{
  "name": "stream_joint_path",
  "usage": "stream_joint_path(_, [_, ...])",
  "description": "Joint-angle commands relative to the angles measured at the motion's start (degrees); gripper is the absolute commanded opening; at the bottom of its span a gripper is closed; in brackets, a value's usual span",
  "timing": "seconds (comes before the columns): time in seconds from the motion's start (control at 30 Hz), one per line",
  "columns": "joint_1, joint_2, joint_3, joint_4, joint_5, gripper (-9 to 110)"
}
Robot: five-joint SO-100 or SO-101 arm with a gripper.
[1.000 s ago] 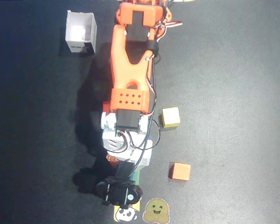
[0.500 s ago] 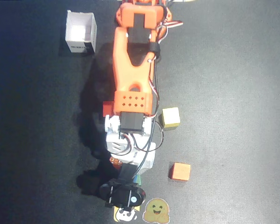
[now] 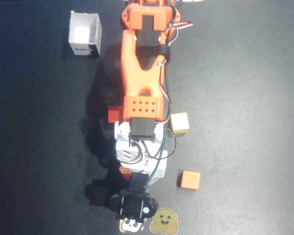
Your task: Put the blue cube on top of the green cube.
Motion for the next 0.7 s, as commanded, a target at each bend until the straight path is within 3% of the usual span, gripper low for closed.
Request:
stream_joint_path(0.0, [-0.1,0.4,-2.9,-0.4,-0.1,2])
stream_joint_path(0.37, [0.1,-0.8,-2.7,-0.6,-0.1,3])
stream_joint_path(0.67, [0.1,-1.1,-2.7,-1.4,-0.2,12])
